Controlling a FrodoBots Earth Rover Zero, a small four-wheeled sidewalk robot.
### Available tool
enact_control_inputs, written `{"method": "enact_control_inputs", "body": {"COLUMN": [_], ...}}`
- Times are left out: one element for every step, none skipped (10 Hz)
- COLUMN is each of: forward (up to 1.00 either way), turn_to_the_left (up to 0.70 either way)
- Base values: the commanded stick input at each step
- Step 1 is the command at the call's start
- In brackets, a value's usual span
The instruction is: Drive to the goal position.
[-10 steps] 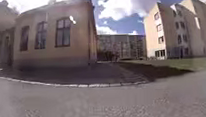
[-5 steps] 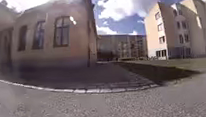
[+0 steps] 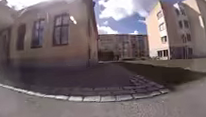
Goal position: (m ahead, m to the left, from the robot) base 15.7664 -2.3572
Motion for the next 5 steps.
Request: {"method": "enact_control_inputs", "body": {"forward": [0.85,0.85,0.85,0.85,0.85], "turn_to_the_left": [0.00,0.00,0.00,0.00,0.00]}}
